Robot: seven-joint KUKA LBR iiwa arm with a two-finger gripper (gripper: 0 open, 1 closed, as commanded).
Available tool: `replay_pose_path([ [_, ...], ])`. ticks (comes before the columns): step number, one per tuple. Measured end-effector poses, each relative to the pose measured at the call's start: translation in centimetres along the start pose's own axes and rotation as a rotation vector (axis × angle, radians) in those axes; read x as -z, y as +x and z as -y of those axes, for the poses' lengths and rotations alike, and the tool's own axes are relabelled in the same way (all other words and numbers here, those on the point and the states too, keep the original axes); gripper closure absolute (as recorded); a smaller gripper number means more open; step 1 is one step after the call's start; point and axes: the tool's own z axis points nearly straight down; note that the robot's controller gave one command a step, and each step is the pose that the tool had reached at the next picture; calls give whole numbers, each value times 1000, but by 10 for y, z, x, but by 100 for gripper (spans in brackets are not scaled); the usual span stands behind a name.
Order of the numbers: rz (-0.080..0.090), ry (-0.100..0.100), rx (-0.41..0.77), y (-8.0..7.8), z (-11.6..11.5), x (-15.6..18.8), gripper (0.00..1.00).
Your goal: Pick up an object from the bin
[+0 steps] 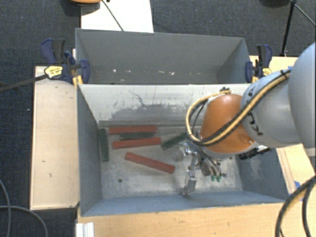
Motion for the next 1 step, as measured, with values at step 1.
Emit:
replay_pose_path([
  [1, 0, 0, 0, 0, 0, 0, 0],
])
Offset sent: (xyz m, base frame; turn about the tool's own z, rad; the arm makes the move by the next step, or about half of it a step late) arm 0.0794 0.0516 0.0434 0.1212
